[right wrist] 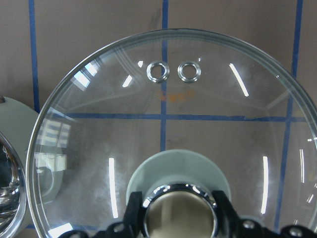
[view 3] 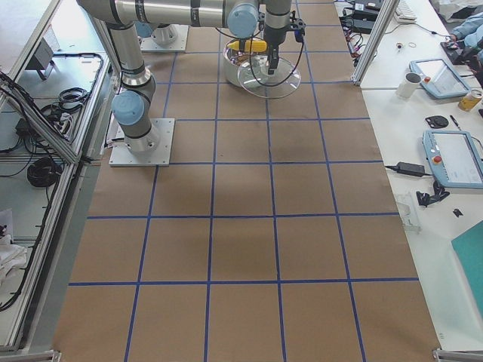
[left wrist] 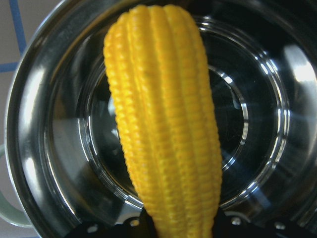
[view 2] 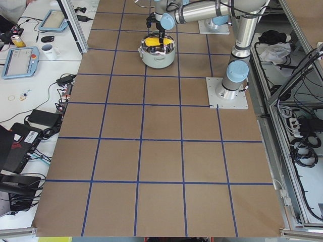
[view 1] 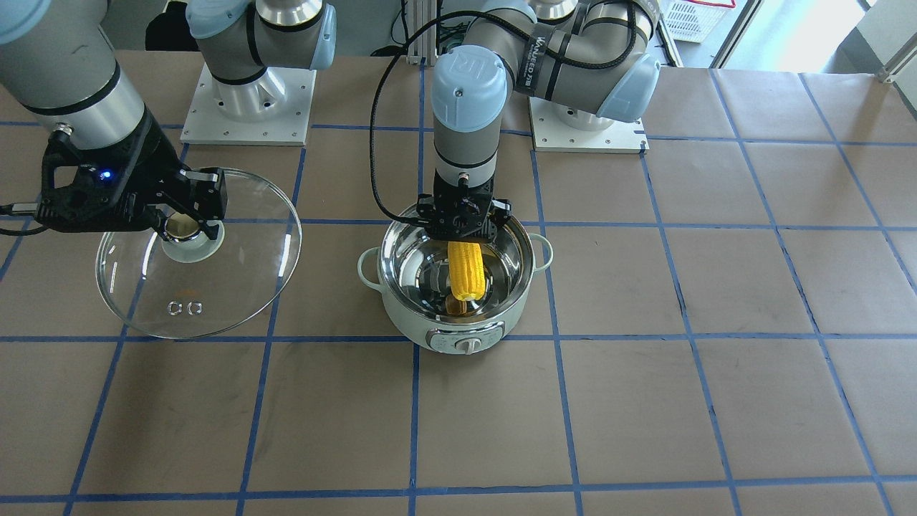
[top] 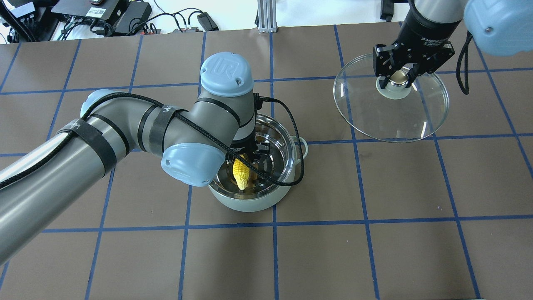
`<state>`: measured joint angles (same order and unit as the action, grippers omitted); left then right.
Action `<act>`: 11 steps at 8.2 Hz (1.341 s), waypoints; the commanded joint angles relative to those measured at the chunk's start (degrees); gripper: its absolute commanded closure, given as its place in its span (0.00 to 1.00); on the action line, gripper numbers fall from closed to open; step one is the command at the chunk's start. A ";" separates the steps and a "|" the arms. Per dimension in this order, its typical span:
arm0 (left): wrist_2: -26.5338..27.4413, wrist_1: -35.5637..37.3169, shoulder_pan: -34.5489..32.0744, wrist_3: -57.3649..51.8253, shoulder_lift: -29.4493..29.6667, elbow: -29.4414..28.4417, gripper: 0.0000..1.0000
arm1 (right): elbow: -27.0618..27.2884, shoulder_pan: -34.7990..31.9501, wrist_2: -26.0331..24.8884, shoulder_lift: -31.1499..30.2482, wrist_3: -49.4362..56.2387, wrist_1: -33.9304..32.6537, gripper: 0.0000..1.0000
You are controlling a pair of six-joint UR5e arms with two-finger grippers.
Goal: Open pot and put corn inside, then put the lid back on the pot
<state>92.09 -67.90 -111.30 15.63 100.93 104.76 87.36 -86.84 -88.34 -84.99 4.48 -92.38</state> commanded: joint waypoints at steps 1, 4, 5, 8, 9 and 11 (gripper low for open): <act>0.11 0.05 -0.06 -0.08 1.10 0.62 1.00 | 0.00 0.00 0.01 0.00 -0.09 0.00 1.00; 0.20 4.00 -0.06 0.18 4.71 0.45 0.93 | 0.00 0.00 0.10 0.00 -0.09 0.00 1.00; 0.20 4.09 -0.06 0.01 4.71 0.36 0.71 | 0.00 0.00 0.10 0.00 -0.09 -0.08 1.00; 0.37 3.22 -0.06 0.80 4.54 0.01 0.00 | 0.00 0.00 0.19 0.00 -0.44 -0.09 1.00; 0.29 3.04 0.03 0.80 3.84 0.01 0.00 | 0.00 0.00 0.19 0.00 -0.53 0.00 1.00; 0.11 -2.82 0.64 0.63 0.78 -2.43 0.00 | 0.00 -0.09 1.76 0.00 -0.70 -0.09 1.00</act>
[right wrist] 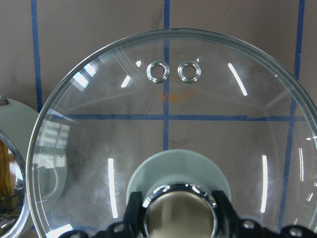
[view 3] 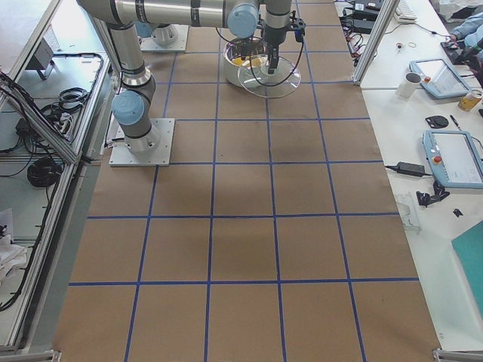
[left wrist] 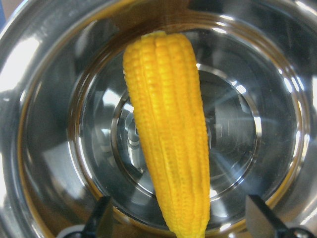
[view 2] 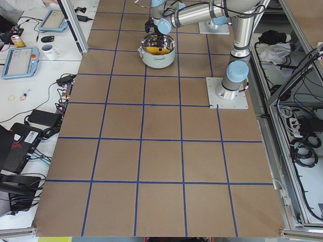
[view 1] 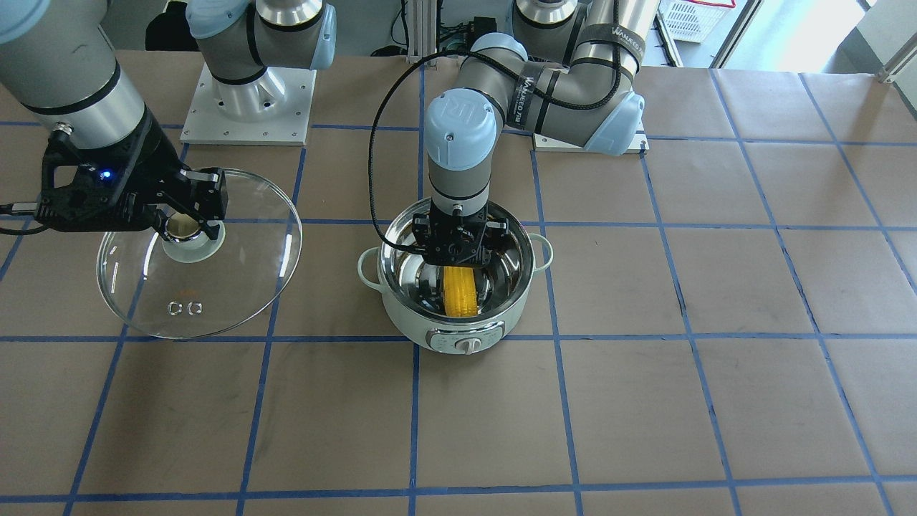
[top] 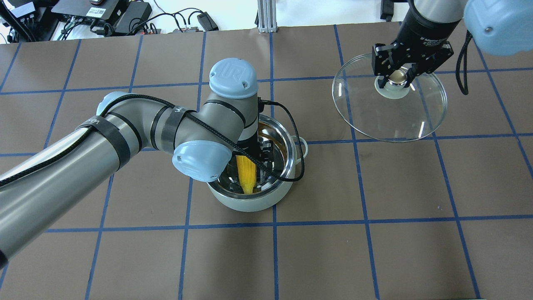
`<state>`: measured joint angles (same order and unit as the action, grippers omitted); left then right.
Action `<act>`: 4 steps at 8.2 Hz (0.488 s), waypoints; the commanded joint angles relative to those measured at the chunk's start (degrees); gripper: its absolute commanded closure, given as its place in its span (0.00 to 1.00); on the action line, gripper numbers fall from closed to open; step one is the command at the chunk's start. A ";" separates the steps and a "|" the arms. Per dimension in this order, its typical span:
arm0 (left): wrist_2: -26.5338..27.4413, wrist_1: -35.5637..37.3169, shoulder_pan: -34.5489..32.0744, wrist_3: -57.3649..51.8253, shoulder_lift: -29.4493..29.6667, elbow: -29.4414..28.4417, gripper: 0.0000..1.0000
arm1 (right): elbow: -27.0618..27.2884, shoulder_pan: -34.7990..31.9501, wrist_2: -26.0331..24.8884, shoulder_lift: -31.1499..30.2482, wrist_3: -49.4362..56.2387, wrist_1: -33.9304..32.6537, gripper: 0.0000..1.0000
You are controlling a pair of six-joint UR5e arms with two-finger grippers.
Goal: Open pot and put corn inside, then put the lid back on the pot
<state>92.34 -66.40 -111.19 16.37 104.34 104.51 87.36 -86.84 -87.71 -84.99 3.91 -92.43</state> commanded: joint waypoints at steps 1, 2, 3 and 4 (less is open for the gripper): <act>-0.06 -9.23 0.71 -0.11 -4.56 -4.90 0.00 | -0.09 -0.09 1.14 0.00 -0.22 -0.12 1.00; -0.06 -14.06 2.27 -0.20 -5.19 -9.97 0.00 | -0.09 -0.43 1.05 0.00 -1.78 -0.12 1.00; -0.14 -18.55 4.99 -0.46 -5.11 -15.59 0.00 | -0.18 -2.35 0.97 0.09 -5.11 -0.38 1.00; -0.14 -19.90 7.71 -0.72 -5.19 -20.17 0.00 | -0.18 -5.50 0.88 0.52 -7.92 -0.90 1.00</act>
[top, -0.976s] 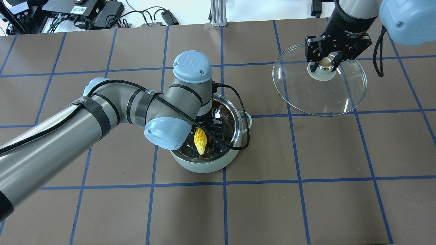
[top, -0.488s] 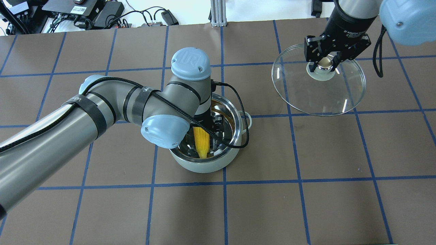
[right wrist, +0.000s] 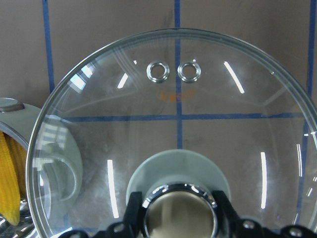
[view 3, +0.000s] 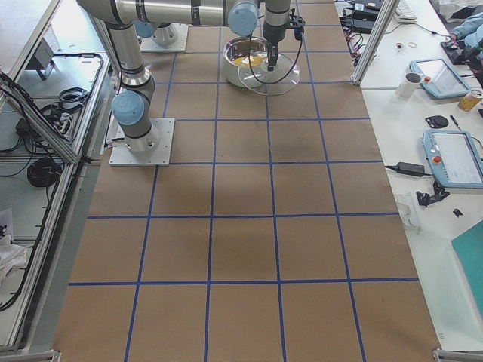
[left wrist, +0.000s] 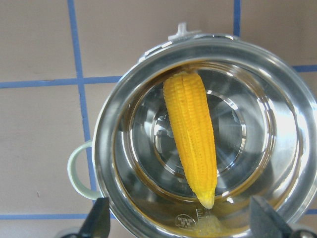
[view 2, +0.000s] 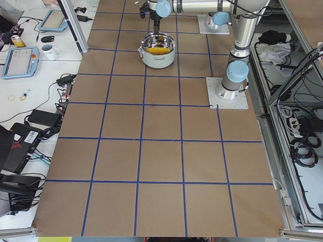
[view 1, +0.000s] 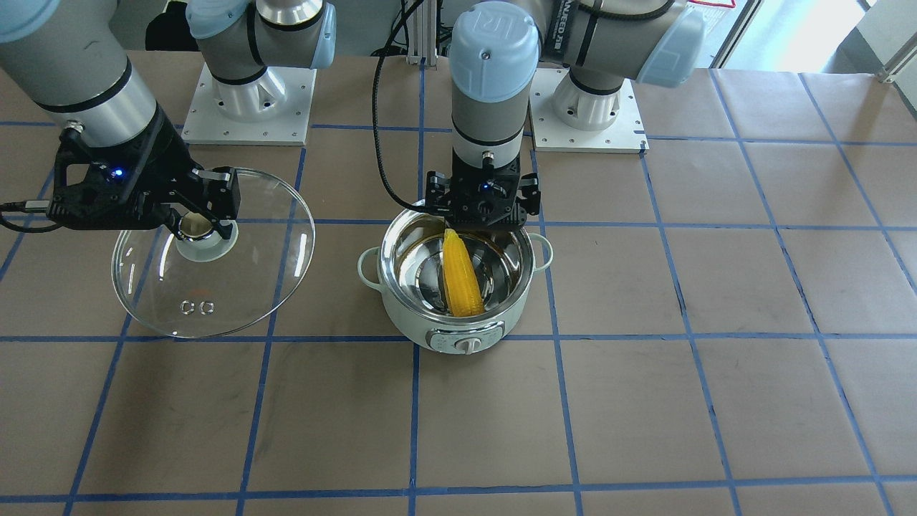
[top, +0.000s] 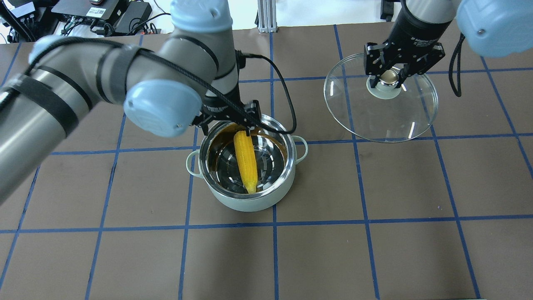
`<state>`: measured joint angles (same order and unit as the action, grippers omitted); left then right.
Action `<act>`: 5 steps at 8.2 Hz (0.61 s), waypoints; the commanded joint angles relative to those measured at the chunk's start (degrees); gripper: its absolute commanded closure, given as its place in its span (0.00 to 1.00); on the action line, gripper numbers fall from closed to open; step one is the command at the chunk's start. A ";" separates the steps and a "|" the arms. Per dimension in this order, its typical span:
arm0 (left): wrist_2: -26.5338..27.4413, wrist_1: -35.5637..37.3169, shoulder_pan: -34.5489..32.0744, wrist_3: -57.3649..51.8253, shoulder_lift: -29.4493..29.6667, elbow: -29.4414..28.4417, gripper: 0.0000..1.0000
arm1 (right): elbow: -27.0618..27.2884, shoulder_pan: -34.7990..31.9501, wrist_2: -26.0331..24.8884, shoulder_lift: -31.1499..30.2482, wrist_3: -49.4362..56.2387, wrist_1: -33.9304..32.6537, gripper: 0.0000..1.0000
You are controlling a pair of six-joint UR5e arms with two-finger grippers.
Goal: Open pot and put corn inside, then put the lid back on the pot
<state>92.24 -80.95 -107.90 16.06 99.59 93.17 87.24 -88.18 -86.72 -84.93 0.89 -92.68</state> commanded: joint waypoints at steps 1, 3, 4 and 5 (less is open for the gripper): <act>-0.13 -5.88 6.46 -0.59 -0.45 -11.75 0.00 | 0.12 -7.32 -0.12 0.73 -9.81 -2.14 1.00; -0.05 -5.89 10.24 -3.56 -0.45 -13.09 0.00 | 0.12 -14.00 -0.03 2.75 -17.90 -5.65 1.00; -0.48 -5.80 13.74 -3.84 -0.45 -13.10 0.00 | 0.21 -17.69 -0.03 4.06 -23.34 -7.67 1.00; -0.49 -5.71 18.47 -8.46 -0.28 -13.18 0.00 | 0.13 -21.03 -0.03 5.64 -25.83 -10.65 1.00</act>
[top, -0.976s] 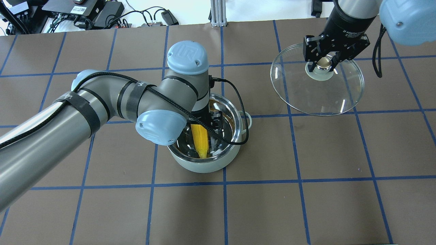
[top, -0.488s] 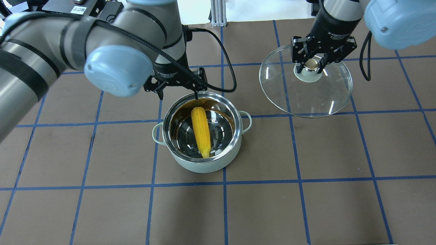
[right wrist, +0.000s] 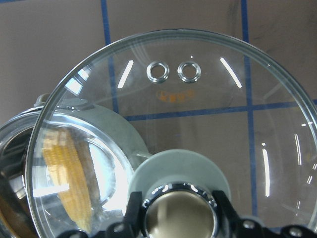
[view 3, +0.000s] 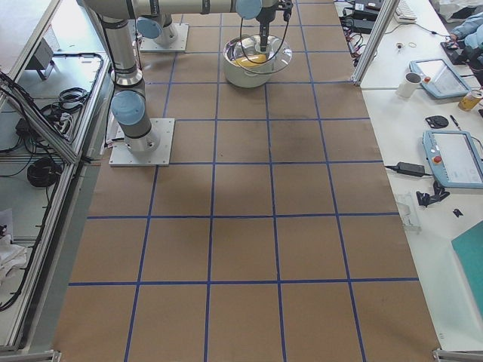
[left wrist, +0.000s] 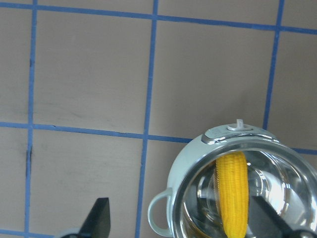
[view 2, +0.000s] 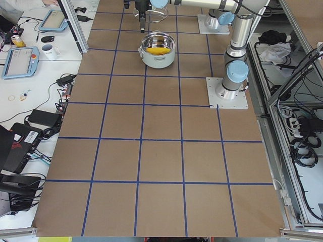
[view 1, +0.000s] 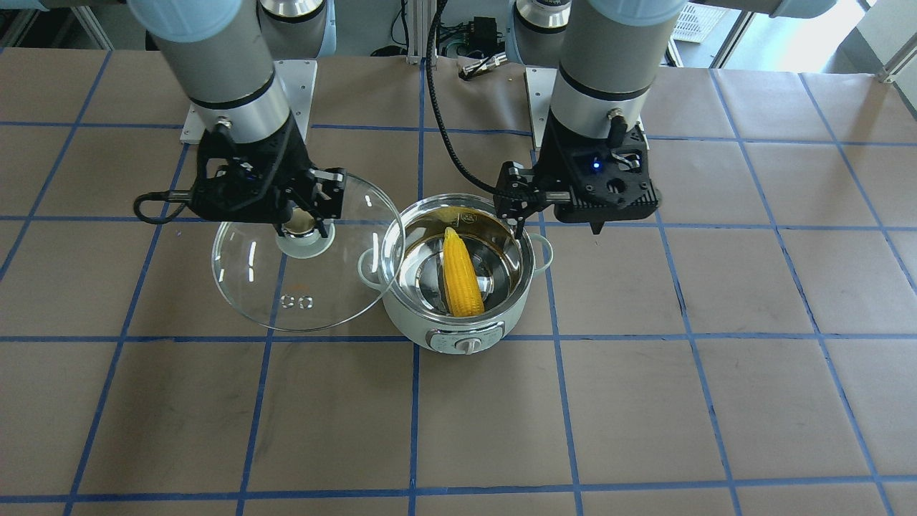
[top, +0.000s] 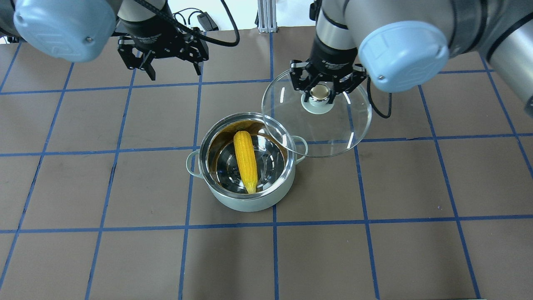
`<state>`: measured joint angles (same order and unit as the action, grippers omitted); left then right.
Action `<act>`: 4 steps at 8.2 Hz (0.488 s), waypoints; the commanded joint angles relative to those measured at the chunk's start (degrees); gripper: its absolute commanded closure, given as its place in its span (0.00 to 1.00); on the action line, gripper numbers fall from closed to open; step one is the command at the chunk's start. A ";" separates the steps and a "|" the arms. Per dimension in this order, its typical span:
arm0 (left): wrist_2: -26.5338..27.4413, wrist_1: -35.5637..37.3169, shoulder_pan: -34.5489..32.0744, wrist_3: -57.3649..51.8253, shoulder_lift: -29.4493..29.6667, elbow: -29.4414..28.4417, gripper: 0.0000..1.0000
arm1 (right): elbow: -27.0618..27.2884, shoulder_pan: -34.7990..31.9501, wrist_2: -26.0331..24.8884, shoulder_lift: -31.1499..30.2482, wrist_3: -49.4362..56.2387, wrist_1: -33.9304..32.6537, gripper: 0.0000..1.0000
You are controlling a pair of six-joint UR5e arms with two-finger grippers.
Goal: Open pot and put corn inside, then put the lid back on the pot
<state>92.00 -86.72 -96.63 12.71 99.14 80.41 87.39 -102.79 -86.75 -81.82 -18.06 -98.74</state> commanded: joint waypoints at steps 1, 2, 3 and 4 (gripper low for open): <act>0.01 -0.11 10.81 -7.76 -0.09 -0.43 0.00 | 0.14 -9.07 0.00 3.58 -8.81 -5.22 1.00; 0.10 -0.11 11.80 -7.88 -0.09 -0.25 0.00 | 0.67 -11.27 0.00 4.99 -12.75 -6.54 1.00; 0.02 -0.02 11.73 -8.05 -0.18 -0.08 0.00 | 1.28 -13.90 0.00 6.22 -16.62 -9.68 1.00; 0.19 0.06 11.73 -8.06 -0.18 0.19 0.00 | 2.24 -17.15 0.00 7.88 -20.31 -11.45 1.00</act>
<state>92.04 -86.78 -85.64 5.20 99.03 80.22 88.24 -114.48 -86.75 -76.70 -31.47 -106.30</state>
